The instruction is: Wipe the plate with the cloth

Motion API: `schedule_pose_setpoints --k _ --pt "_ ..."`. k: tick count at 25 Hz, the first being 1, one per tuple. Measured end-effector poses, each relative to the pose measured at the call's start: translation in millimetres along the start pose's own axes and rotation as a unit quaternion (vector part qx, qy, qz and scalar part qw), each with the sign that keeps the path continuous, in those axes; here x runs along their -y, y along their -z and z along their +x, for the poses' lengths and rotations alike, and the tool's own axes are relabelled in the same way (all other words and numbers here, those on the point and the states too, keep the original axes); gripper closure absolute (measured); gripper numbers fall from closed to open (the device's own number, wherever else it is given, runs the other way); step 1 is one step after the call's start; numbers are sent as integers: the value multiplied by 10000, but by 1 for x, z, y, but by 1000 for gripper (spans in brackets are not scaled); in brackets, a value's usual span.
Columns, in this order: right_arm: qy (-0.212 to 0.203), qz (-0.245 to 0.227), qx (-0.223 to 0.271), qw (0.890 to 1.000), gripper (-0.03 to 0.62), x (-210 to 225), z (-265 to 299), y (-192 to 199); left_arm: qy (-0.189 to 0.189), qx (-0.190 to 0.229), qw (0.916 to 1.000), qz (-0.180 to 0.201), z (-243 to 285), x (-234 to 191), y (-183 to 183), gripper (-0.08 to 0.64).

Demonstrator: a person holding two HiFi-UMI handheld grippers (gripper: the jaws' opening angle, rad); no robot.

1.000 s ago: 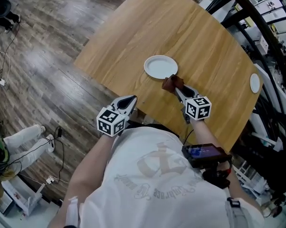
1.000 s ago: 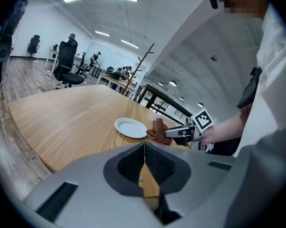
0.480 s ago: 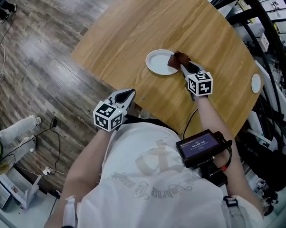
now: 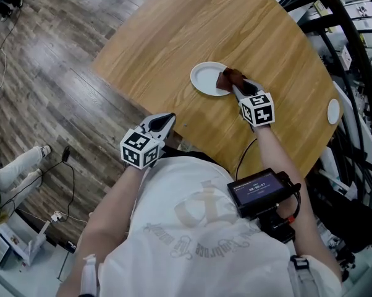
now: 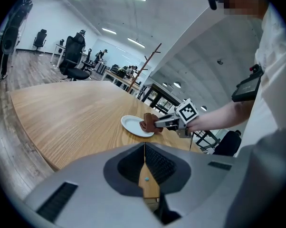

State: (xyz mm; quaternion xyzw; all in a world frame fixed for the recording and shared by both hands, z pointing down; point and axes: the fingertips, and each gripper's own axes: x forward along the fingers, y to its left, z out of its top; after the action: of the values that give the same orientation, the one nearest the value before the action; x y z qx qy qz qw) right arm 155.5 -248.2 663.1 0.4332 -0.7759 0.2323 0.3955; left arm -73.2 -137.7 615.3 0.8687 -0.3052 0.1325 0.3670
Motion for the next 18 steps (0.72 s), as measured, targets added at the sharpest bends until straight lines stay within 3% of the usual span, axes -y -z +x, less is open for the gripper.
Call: schedule_pose_setpoints --k 6,11,18 --pt "-442 -170 -4 9989 465 -34 -21 25 55 -46 10000 -6 7 3 4 546" --pt "-825 -627 20 9946 465 -54 -19 13 59 -21 10000 -7 8 8 1 546" --pt "-401 -785 -83 9961 465 -18 6 -14 -67 20 10000 -58 -1 3 2 546"
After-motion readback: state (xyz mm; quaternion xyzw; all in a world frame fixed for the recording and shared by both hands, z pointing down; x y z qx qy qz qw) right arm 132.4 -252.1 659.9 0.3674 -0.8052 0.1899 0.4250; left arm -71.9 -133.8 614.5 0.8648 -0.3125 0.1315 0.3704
